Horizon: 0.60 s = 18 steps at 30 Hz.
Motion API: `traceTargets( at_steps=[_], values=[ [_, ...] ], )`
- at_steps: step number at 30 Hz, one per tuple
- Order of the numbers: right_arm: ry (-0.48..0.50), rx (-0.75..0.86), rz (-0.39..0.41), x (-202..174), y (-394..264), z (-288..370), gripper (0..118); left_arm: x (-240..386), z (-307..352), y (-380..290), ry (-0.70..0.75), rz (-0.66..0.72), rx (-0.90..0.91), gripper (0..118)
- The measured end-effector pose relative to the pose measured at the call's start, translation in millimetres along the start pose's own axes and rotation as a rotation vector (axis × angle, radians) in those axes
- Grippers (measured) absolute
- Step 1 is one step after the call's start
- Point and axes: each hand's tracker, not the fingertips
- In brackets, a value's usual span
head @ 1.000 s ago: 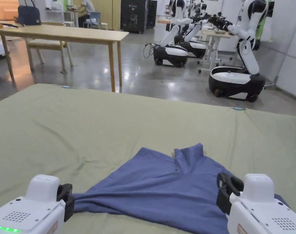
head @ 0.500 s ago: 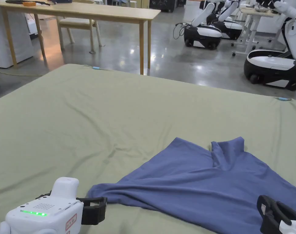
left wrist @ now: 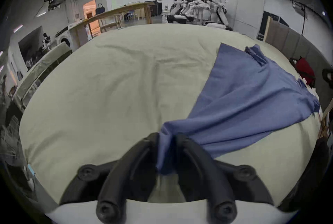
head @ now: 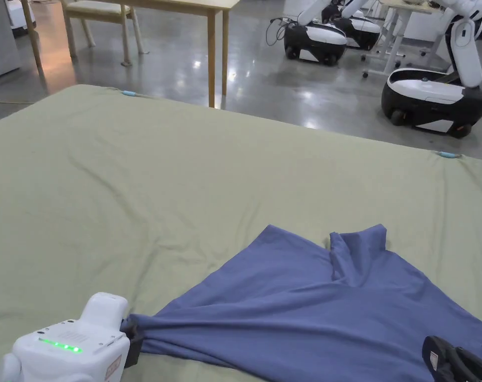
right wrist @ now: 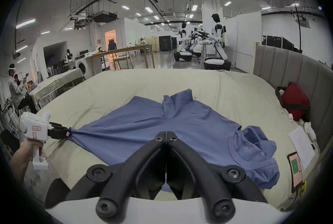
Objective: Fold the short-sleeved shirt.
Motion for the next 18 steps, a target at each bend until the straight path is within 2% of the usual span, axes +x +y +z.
traceTargets(
  at_steps=[2, 3, 6, 10, 11, 12, 13, 14, 15, 18],
  values=[
    [0.000, -0.022, 0.005, 8, 5, -9, 0, -19, -7, 3, -0.108, 0.071, -0.033, 2],
    [0.001, -0.042, 0.003, 14, 9, -15, 0, -21, -2, 4, -0.103, 0.094, -0.016, 2],
    [0.013, -0.086, -0.020, 38, 25, -41, 0, -7, 24, 9, -0.069, 0.041, 0.015, 2],
    [0.004, -0.131, 0.031, 71, 56, -91, 1, 0, 45, 18, -0.105, 0.067, 0.052, 2],
    [0.003, -0.148, 0.060, 80, 64, -110, 19, 3, 48, 20, -0.106, 0.066, 0.057, 2],
    [0.016, -0.157, 0.088, 89, 72, -131, 58, 5, 52, 21, -0.114, 0.069, 0.064, 2],
    [0.001, -0.176, 0.113, 98, 78, -154, 104, 7, 53, 23, -0.120, 0.072, 0.065, 2],
    [-0.013, -0.220, 0.140, 104, 82, -176, 118, 9, 53, 25, -0.122, 0.074, 0.065, 2],
    [0.021, -0.198, 0.177, 111, 83, -198, 117, 11, 53, 26, -0.123, 0.075, 0.064, 2],
    [-0.010, -0.324, 0.222, 128, 82, -261, 117, 15, 51, 29, -0.112, 0.062, 0.048, 2]
  ],
)
